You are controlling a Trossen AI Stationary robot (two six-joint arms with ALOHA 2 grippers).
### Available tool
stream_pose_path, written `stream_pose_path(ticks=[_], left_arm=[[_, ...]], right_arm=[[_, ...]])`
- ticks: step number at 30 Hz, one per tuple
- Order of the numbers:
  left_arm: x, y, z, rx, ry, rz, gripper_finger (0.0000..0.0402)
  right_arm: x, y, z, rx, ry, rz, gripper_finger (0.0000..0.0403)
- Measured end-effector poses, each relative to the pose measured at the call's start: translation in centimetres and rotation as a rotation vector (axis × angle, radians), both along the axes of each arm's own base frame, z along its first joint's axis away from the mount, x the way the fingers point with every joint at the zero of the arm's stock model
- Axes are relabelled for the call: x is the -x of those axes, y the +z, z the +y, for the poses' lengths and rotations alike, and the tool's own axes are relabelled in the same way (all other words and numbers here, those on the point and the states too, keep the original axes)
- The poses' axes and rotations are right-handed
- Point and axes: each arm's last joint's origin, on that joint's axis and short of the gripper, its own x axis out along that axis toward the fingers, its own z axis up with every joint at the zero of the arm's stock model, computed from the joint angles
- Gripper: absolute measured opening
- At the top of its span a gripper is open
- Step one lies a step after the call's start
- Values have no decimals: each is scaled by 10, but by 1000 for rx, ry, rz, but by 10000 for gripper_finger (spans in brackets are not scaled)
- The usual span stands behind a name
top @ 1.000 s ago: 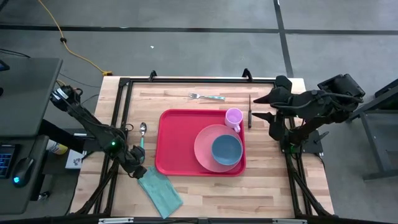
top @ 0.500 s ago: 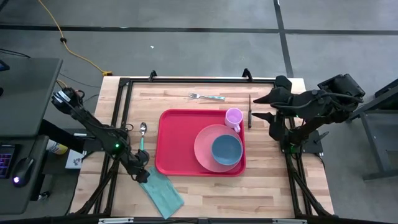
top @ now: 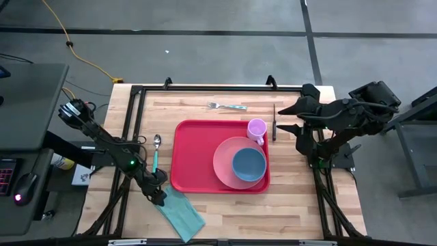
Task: Set up tray
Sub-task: Put the blue napkin on the red tray to the left of the pink plate
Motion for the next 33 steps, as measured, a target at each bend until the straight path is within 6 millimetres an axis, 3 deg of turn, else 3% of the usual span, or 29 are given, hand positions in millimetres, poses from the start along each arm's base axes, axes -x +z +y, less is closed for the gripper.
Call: stream_pose_path(ticks=[7, 16, 25, 33], left_arm=[[0, -1, 1, -29, 27, -11, 225], [0, -3, 3, -76, 29, -30, 27], [0, 0, -2, 17, -86, -27, 27], [-4, 13, -8, 91, -157, -162, 27]], right_arm=[[0, 0, 0, 0, 0, 0, 181], [0, 0, 0, 11, -3, -1, 181], [0, 0, -1, 26, -19, -6, 173], [0, 0, -1, 32, -11, -4, 150]])
